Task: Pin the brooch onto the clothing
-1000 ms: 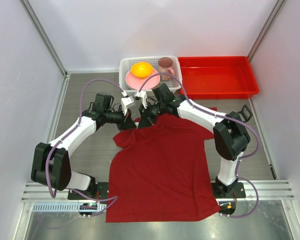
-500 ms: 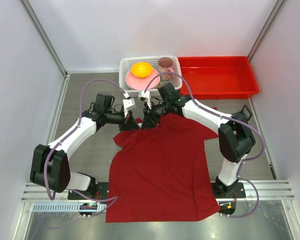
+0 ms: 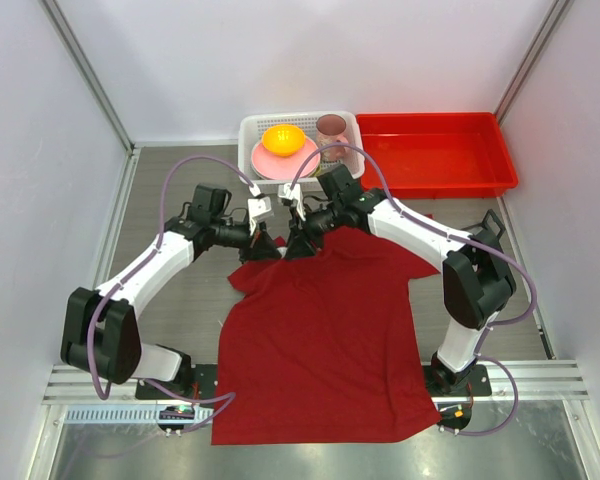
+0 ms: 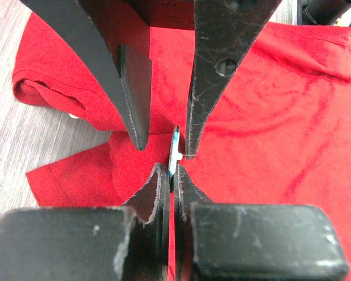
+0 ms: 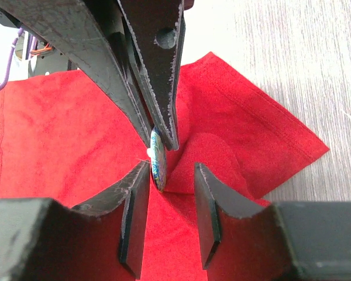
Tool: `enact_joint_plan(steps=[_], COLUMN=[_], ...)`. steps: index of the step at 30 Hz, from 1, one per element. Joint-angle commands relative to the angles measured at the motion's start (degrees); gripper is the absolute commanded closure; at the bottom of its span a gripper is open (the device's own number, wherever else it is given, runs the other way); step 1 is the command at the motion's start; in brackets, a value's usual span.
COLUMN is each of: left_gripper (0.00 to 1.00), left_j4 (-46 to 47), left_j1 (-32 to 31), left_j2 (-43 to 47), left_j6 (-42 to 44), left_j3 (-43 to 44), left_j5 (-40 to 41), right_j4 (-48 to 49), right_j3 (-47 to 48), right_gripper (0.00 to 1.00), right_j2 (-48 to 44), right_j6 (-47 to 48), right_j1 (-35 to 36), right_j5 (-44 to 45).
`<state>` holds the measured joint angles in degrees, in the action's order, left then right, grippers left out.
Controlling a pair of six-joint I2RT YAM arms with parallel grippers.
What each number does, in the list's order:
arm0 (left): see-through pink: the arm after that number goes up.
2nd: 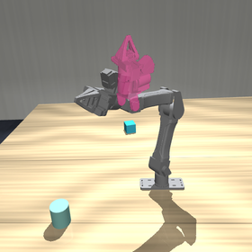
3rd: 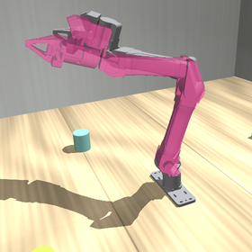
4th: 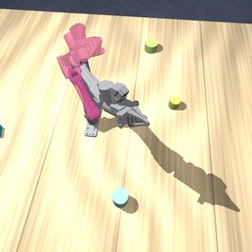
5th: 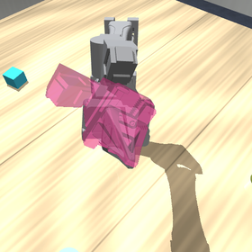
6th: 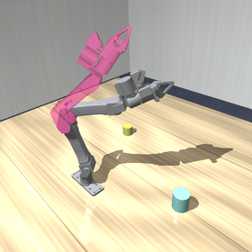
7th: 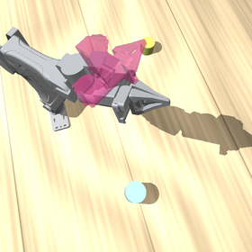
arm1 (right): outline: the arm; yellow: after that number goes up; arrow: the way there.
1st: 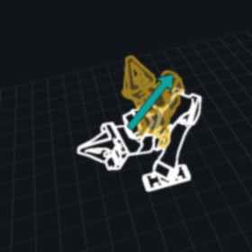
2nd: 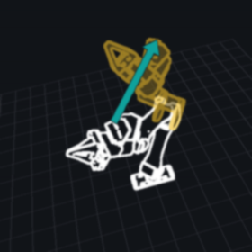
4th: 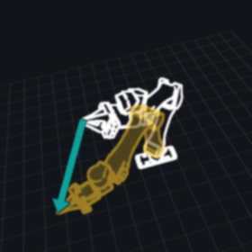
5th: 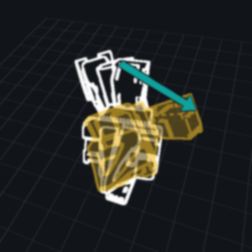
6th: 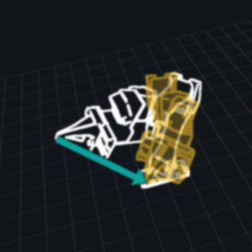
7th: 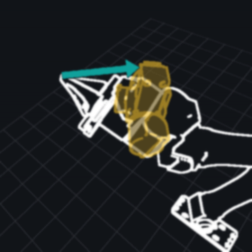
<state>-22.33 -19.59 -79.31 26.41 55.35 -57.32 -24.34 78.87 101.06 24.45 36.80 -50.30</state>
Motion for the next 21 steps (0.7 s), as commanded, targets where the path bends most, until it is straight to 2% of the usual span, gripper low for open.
enact_joint_plan(steps=[1,5,8,14,21], left_gripper=[1.00,1.00,1.00,1.00,1.00], left_j4=[-1.58,-1.58,-1.40,-0.35,0.62], left_j1=[-0.80,-0.80,-0.88,-0.97,-0.97], left_j2=[-0.50,-0.76,-0.94,-1.02,0.12], left_j6=[1.54,1.54,1.45,-0.05,-1.63], left_j3=[2.48,2.74,2.92,3.09,2.22], left_j5=[-3.85,-4.12,-4.38,-4.38,-4.12], right_j4=[-0.18,-0.01,2.88,6.31,9.48], right_j3=[2.95,3.74,3.13,2.17,2.25], right_gripper=[0.60,0.57,0.64,0.69,0.84], right_j2=[-2.79,-2.27,-2.09,-1.30,-0.25], right_j6=[3.15,2.19,-0.97,-5.44,-11.26], right_j1=[-0.58,-0.50,-0.32,0.82,1.08], right_j5=[-0.58,-1.81,-2.25,-0.85,6.43])
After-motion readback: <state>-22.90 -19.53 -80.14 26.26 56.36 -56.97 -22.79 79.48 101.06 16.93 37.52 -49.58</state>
